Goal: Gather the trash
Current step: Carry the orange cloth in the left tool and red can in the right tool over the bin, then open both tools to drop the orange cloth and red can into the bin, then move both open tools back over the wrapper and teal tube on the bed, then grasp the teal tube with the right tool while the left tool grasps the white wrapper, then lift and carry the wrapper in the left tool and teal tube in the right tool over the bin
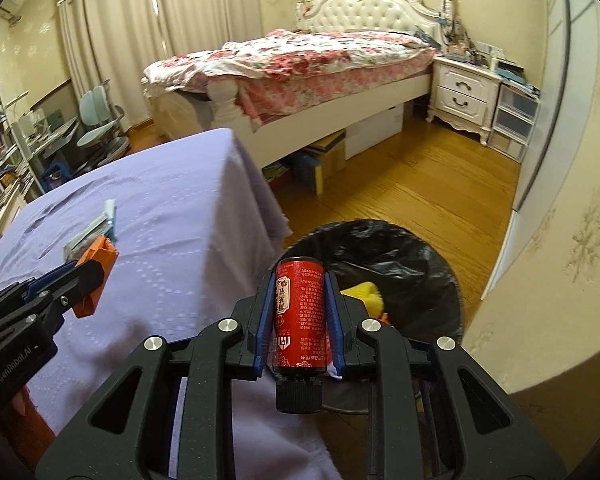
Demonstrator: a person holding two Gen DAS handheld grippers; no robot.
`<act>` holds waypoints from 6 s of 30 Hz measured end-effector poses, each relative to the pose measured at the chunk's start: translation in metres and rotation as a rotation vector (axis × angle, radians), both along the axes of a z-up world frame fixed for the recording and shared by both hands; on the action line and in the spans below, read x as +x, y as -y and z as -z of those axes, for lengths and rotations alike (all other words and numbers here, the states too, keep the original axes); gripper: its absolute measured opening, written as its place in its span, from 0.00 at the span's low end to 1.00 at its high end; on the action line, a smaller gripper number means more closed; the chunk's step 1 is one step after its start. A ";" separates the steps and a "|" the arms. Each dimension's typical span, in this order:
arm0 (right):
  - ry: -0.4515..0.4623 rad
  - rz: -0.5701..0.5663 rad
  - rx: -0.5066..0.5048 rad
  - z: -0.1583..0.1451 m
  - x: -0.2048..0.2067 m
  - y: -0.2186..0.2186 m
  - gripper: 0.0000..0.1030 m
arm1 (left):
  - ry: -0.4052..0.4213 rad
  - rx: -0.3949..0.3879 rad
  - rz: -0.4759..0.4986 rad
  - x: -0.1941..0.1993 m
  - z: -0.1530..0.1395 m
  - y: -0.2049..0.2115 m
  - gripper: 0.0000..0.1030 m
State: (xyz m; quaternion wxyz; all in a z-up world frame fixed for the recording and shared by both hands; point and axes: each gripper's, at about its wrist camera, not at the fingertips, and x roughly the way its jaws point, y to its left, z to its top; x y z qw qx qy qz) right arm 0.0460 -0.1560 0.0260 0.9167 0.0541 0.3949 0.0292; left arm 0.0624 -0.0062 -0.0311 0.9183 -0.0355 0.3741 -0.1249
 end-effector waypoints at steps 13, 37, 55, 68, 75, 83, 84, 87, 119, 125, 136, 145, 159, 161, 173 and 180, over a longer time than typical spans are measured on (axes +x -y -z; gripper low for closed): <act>-0.014 0.073 0.028 0.017 0.011 0.056 0.23 | -0.035 0.067 0.082 0.028 0.020 0.068 0.34; -0.027 0.131 0.071 0.028 0.023 0.081 0.37 | -0.011 0.137 0.075 0.036 0.023 0.091 0.75; -0.035 0.025 0.105 0.019 0.019 0.031 0.60 | 0.011 0.188 -0.117 0.021 0.017 -0.008 0.76; -0.067 -0.104 0.071 0.015 0.027 -0.058 0.61 | -0.014 0.227 -0.271 0.028 0.025 -0.090 0.76; -0.081 -0.127 0.041 0.016 0.035 -0.087 0.62 | -0.083 0.228 -0.226 0.052 0.034 -0.097 0.76; -0.084 -0.153 0.014 0.018 0.040 -0.107 0.67 | -0.121 0.194 -0.165 0.053 0.038 -0.106 0.57; -0.085 -0.157 0.010 0.019 0.041 -0.110 0.67 | -0.115 0.192 -0.166 0.051 0.037 -0.108 0.56; -0.090 -0.179 -0.012 0.021 0.044 -0.122 0.67 | -0.113 0.171 -0.184 0.045 0.037 -0.116 0.54; -0.089 -0.359 -0.085 0.024 0.091 -0.232 0.21 | -0.152 0.101 -0.536 0.006 0.036 -0.251 0.56; -0.086 -0.367 -0.081 0.023 0.084 -0.231 0.20 | -0.147 0.087 -0.492 0.008 0.035 -0.248 0.68; -0.092 -0.366 -0.041 0.021 0.069 -0.225 0.20 | -0.163 0.058 -0.428 0.019 0.035 -0.252 0.64; -0.094 -0.366 -0.023 0.021 0.058 -0.217 0.19 | -0.145 0.067 -0.418 0.013 0.034 -0.247 0.55; -0.087 -0.357 0.001 0.018 0.033 -0.199 0.19 | -0.119 0.047 -0.417 -0.015 0.029 -0.222 0.54; -0.082 -0.354 0.003 0.017 0.028 -0.195 0.19 | -0.118 0.048 -0.414 -0.018 0.029 -0.216 0.54; -0.061 -0.295 0.021 0.010 0.005 -0.160 0.19 | -0.083 0.036 -0.361 -0.034 0.022 -0.174 0.54; -0.015 -0.214 0.027 0.000 -0.007 -0.122 0.19 | -0.049 0.026 -0.292 -0.032 0.011 -0.136 0.54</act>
